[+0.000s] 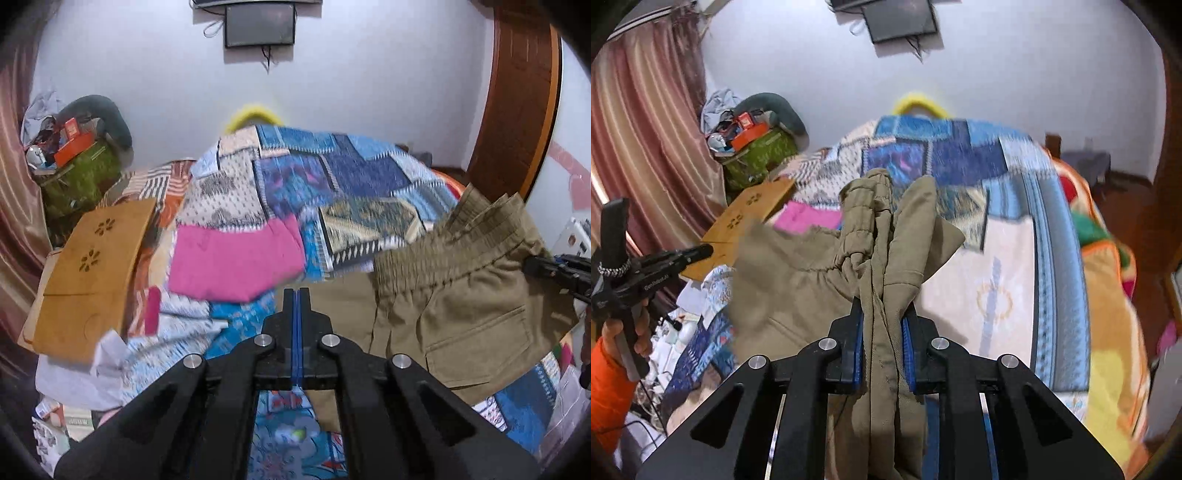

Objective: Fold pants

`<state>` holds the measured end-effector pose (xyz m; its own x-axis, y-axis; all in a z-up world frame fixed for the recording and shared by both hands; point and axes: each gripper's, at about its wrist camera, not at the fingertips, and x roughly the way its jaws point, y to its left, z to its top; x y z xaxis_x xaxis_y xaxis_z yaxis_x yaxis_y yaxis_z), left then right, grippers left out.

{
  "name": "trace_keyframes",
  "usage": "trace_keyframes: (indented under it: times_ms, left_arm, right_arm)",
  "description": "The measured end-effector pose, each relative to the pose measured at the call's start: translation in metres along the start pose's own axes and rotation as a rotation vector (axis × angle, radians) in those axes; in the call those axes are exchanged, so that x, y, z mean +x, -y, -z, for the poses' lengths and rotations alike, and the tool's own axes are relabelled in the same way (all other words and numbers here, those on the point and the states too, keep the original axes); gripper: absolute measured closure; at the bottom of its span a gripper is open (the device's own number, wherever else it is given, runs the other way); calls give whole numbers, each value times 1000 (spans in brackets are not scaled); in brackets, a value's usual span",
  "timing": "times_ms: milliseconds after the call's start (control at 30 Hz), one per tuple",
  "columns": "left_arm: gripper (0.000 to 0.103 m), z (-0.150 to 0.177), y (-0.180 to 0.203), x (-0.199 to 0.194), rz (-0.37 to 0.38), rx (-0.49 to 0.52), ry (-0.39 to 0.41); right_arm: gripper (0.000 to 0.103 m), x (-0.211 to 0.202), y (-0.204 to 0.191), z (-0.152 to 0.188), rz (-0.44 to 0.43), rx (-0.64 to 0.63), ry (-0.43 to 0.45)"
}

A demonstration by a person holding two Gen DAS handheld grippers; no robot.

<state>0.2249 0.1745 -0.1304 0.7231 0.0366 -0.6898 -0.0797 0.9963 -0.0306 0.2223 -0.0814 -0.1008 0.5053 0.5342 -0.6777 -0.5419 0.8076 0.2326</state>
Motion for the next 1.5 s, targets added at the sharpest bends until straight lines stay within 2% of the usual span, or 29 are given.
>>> trace_keyframes:
  times_ms: [100,167,200,233,267,300,467,633,700,800,833,867,1033,1167,1400,1500]
  left_arm:
    - [102,-9,-14,7,69,-37,-40]
    - [91,-5,-19,22,92,-46,-86]
    - [72,-3,-18,28,100,-51,-103]
    - [49,2,-19,37,107,-58,-129]
    - [42,7,-19,49,112,-66,-154]
    - [39,12,-18,57,122,-71,-168]
    - [39,39,-19,117,200,-166,-329]
    - [39,47,-15,148,280,-230,-404]
    - [40,46,-11,151,300,-233,-391]
    - [74,38,-6,148,250,-218,-353]
    - [79,35,-3,145,221,-204,-334]
    - [89,30,-1,142,197,-183,-314]
    - [94,16,13,124,107,-77,-249]
    - [97,1,15,101,94,-16,-191]
    - [99,-44,-12,59,41,-13,-80]
    - [99,-63,-29,46,-16,-3,-40]
  right_arm:
    - [88,8,-1,-14,2,-17,1]
    - [88,17,5,-16,4,-7,-12]
    - [88,20,8,-15,7,-1,-17]
    - [88,22,11,-13,10,5,-24]
    - [88,25,16,-9,15,16,-36]
    - [88,28,20,-5,16,25,-46]
    - [88,42,41,10,25,64,-103]
    - [88,51,49,19,19,68,-133]
    - [88,54,52,22,18,71,-144]
    - [88,57,56,27,18,81,-149]
    - [88,57,57,28,18,83,-149]
    - [88,57,57,29,18,87,-148]
    - [88,51,54,27,23,89,-130]
    - [88,41,47,14,21,64,-104]
    - [88,26,21,-24,29,-18,-34]
    - [88,28,5,-45,13,-47,4]
